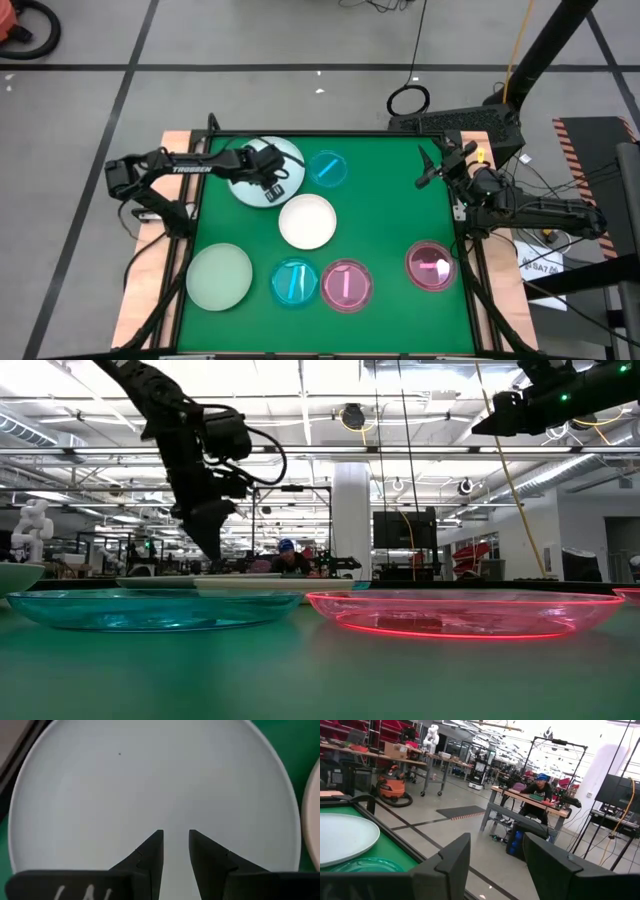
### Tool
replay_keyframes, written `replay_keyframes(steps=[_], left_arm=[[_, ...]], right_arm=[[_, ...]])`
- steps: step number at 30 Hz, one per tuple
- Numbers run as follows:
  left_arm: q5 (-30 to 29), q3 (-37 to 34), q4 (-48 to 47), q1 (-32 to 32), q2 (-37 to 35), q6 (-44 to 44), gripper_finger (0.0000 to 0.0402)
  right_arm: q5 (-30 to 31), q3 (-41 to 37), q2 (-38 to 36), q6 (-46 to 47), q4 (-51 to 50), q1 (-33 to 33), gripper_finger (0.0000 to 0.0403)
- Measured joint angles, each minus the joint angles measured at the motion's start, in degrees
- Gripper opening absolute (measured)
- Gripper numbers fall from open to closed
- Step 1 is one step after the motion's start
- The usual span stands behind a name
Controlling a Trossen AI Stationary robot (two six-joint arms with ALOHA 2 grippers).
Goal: Stack plastic plates
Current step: Stack the light blue plate on top of the gray plate
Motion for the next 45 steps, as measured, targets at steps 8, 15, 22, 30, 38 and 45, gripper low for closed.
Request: replay_keyframes(steps=[8,15,22,30,38,45], left_arm=[[-1.63,-2.59,2.19,0.09,0.0,-1.59,0.0099],[-1.65,-4.76,1.14,0.09,0.0,-5.76,0.0099],[-1.65,-4.74,-5.99,-0.07,0.0,-9.84,0.0099],[-1.65,-6.33,-5.7,-0.07,0.0,-10.6,0.0099],[-1.67,-6.33,-10.42,-0.07,0.0,-13.07,0.0099],[-1.65,-6.33,-11.1,-0.07,0.0,-13.6,0.0099]], right_arm=[[0.0,0.0,0.0,-0.04,0.0,0.01,0.0176],[0.0,0.0,0.02,-0.17,-0.02,0.01,0.0176],[0.0,0.0,0.01,-0.22,-0.04,0.01,0.0176],[0.0,0.0,0.0,-0.22,-0.06,0.01,0.0176],[0.0,0.0,0.0,-0.24,-0.05,0.01,0.0176],[0.0,0.0,0.0,-0.24,-0.05,0.01,0.0176]])
